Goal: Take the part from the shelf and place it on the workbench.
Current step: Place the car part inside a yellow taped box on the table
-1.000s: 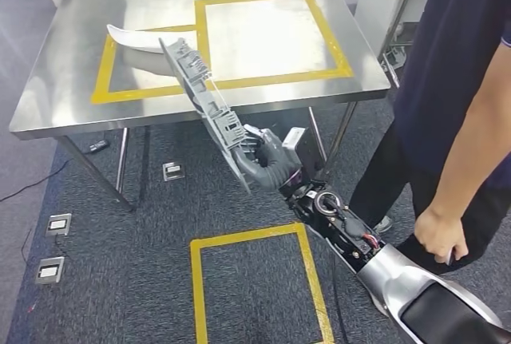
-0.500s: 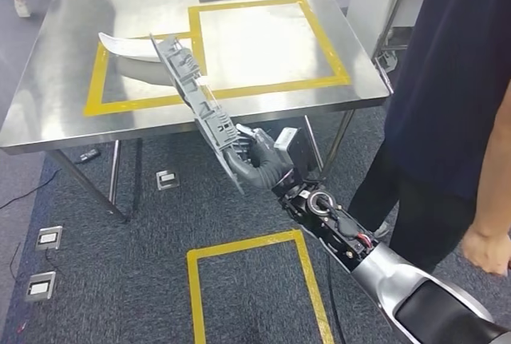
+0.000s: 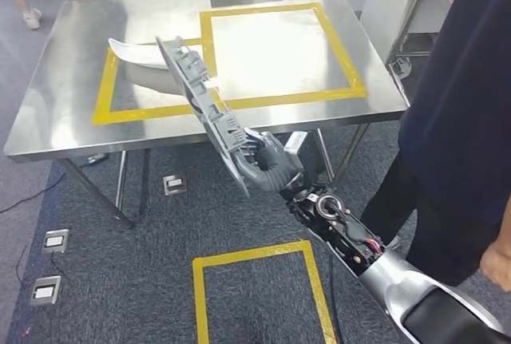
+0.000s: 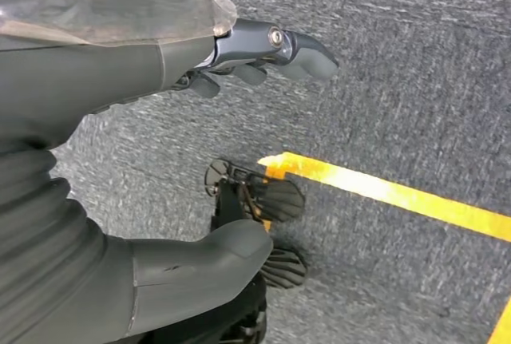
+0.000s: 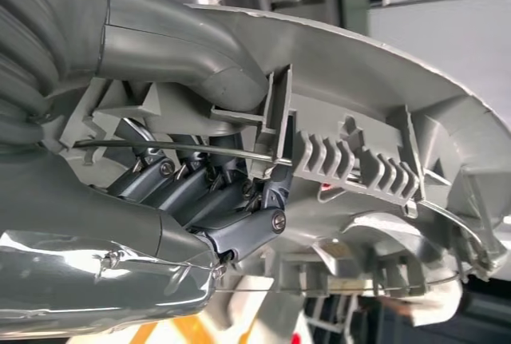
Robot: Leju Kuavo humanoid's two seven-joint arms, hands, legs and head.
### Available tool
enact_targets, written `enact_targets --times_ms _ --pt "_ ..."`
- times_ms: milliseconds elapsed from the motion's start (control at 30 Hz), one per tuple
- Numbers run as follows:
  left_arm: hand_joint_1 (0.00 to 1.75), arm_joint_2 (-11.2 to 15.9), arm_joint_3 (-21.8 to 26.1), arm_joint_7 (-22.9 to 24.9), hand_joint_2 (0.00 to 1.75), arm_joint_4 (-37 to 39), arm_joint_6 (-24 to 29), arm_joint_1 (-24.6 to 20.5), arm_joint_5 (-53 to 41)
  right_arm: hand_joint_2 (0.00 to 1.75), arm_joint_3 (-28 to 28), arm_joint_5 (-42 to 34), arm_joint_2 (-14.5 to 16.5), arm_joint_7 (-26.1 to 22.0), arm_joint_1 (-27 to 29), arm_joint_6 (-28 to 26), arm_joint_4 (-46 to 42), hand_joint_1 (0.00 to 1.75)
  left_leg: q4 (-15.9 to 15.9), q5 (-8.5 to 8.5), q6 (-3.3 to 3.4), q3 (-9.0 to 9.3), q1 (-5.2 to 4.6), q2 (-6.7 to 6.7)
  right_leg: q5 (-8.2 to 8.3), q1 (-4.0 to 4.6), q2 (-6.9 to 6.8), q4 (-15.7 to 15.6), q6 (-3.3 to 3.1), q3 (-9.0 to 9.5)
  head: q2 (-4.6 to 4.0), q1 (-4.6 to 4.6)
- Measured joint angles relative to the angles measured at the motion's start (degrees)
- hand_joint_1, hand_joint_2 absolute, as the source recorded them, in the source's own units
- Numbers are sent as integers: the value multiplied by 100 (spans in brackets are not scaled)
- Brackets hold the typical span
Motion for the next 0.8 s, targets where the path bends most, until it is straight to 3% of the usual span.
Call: enact_targets --times_ms 67,167,200,233,267,333,400,500,567,600,667,700,733,767,800 --pt "0 9 -14 1 175 0 1 -4 -1 175 -4 1 -2 10 4 -9 -9 175 306 -119 -55 -139 10 10 -15 -26 0 -43 -37 75 0 -37" --pt "0 10 -34 1 175 0 1 -9 -1 175 -12 0 -1 5 3 -15 -17 175 1449 -540 -144 -830 49 18 -64 -34 -2 -60 -75 126 0 -106" --pt "0 9 -36 1 175 0 1 -6 -1 175 -13 1 -1 4 10 -15 -17 175 1705 -598 -162 -1027 63 19 -88 -34 1 -59 -78 147 0 -117" --pt "0 9 -38 1 175 0 2 -1 -1 175 -13 1 -1 6 19 -14 -17 175 1748 -537 -174 -1125 77 20 -115 -36 6 -59 -75 177 0 -127" --pt "0 13 -39 2 175 0 4 2 -1 175 -13 1 -1 10 28 -14 -17 175 1551 -353 -180 -1103 92 21 -143 -40 11 -57 -68 215 0 -139" --pt "0 21 -39 5 175 0 9 2 -1 175 -13 1 -2 15 33 -15 -19 175 696 187 -191 -812 120 30 -207 -45 18 -54 -34 298 0 -158" --pt "0 27 -40 10 175 0 13 -5 -1 175 -17 1 -3 8 17 -16 -24 175 68 416 -142 -581 104 37 -264 -37 21 -42 23 325 0 -181" --pt "0 22 -42 29 175 -1 16 -5 -3 175 -25 1 -3 -2 5 -16 -37 175 -36 412 -16 -518 80 31 -343 -35 21 -28 122 322 0 -184" --pt "0 17 -43 40 175 -2 16 -1 -3 175 -31 1 -4 -1 4 -16 -57 175 -48 393 52 -459 93 31 -486 -49 12 196 177 236 0 -158" --pt "0 16 -44 42 175 -2 16 -4 -3 175 -35 3 -7 -3 1 -24 -67 175 -56 377 86 -425 96 32 -624 -56 7 497 197 91 0 -136" --pt "0 20 -44 46 175 -2 16 -17 -10 175 -50 74 -15 -22 -4 -98 -81 175 -53 327 136 -375 77 30 -947 -66 3 1369 219 -366 0 -87" --pt "0 21 -44 50 175 -1 16 -21 -20 175 -62 147 -26 -27 -3 -174 -93 175 -49 300 148 -347 68 26 -1024 -67 3 1717 225 -576 0 -69" --pt "0 21 -46 58 175 -1 16 -22 -33 175 -78 241 -44 -12 -7 -267 -122 175 -45 271 151 -314 62 18 -992 -68 3 1860 224 -692 0 -52" --pt "0 19 -50 67 175 -1 16 -21 -50 175 -97 342 -71 35 -25 -368 -170 175 -39 240 148 -273 59 8 -839 -68 2 1755 214 -690 0 -36" --pt "0 15 -54 74 175 -2 16 -21 -65 175 -120 431 -109 109 -65 -460 -238 175 -31 206 142 -228 57 -3 -596 -66 2 1430 195 -578 0 -18"
